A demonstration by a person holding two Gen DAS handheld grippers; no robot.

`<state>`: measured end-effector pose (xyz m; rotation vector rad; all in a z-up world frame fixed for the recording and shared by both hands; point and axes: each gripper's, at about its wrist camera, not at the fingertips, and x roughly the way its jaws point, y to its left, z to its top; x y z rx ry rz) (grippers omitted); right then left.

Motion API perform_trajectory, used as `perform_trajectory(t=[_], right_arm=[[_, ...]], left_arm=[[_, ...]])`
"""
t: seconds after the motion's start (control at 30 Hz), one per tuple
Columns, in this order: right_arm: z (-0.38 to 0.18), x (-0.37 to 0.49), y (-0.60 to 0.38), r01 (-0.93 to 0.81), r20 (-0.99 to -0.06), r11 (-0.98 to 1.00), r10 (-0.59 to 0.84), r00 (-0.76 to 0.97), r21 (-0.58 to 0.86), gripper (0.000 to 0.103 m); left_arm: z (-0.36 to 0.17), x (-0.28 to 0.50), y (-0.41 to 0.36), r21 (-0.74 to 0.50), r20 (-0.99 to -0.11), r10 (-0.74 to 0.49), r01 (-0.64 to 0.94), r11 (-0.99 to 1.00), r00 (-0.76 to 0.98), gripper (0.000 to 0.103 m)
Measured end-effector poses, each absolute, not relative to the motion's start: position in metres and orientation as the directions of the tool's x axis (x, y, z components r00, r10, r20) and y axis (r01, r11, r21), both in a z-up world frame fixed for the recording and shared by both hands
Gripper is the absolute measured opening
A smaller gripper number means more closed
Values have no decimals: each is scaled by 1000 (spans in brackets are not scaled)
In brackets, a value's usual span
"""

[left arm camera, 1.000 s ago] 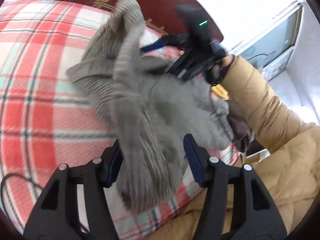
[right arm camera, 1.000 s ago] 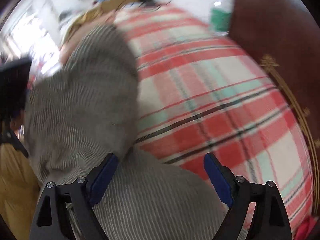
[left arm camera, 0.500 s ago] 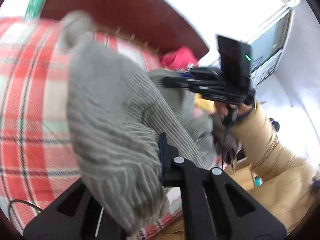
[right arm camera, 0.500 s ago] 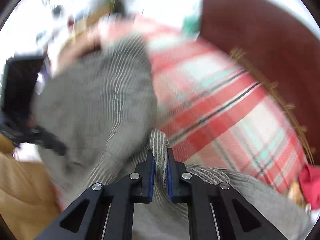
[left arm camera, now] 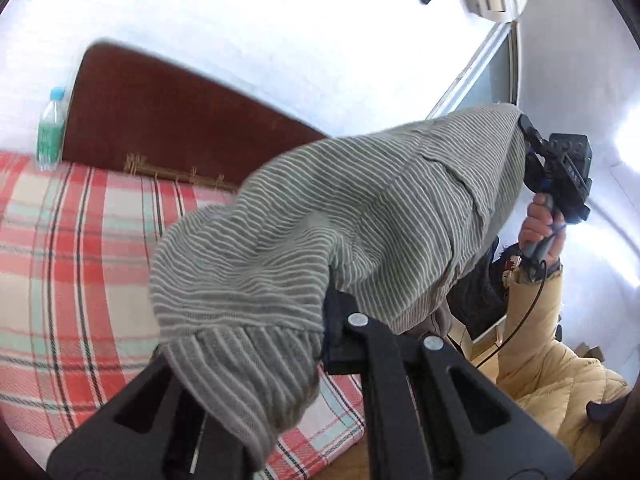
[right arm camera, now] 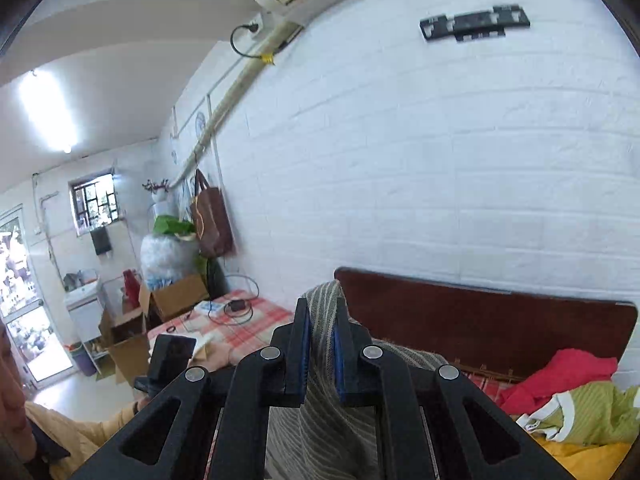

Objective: Fold clothes
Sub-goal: 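Grasp the shirt with the left gripper while the right gripper holds it up, then lay the shirt flat on the plaid bed with both grippers, spreading it out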

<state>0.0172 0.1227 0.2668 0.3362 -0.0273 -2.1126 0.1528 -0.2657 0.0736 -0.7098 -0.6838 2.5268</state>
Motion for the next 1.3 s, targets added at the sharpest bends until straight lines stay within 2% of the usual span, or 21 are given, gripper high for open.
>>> perform_trajectory(t=[0.1,0.23,0.4,0.47,0.57,0.6,0.8,0.9,0.97,1.1,1.13,1.2,1.23,1.3], right_arm=[[299,46,127,813,-171,-569,-819,-547,123,9],[360,106,156,799,-42,-596,-803,-595,82,9],[368,135,160,770,22,-637,-770,-638,48,9],[369,145,160,757,45,-653,-755,-654,35,10],[372,160,161,736,81,-677,-733,-676,17,10],[373,165,161,729,93,-685,-725,-682,11,10],[260,56,130,657,-115,-748,-664,-739,92,10],[179,-3,105,645,-333,-750,-652,-681,149,10],[118,-40,84,641,-494,-746,-632,-598,179,11],[-2,-95,55,605,-724,-760,-554,-412,237,26],[-27,-106,50,597,-759,-761,-540,-363,255,31],[-70,-127,40,575,-806,-764,-521,-282,292,50],[-87,-136,36,568,-813,-757,-528,-244,322,51],[-111,-153,21,569,-822,-730,-548,-157,378,61]], left_arm=[[128,173,-273,-478,-320,455,-273,-835,-831,8],[207,202,-282,-375,-227,381,-281,-884,-896,8],[305,248,-277,-215,-97,230,-205,-955,-968,8],[326,252,-275,-168,-84,178,-162,-972,-981,8],[322,224,-275,-106,-126,102,-89,-990,-987,8],[304,200,-278,-94,-167,89,-74,-993,-982,8],[141,37,-297,-95,-534,43,9,-995,-845,8],[52,-20,-296,-85,-672,43,19,-996,-739,8],[-19,-56,-295,-115,-770,84,8,-993,-633,8],[-96,-66,-293,-201,-842,171,3,-980,-512,8],[-91,-57,-291,-217,-836,192,-12,-976,-514,8],[-80,-40,-289,-251,-824,236,-41,-967,-516,8],[-75,-32,-288,-267,-817,257,-56,-962,-516,8],[-64,-17,-288,-282,-805,284,-85,-956,-521,8]])
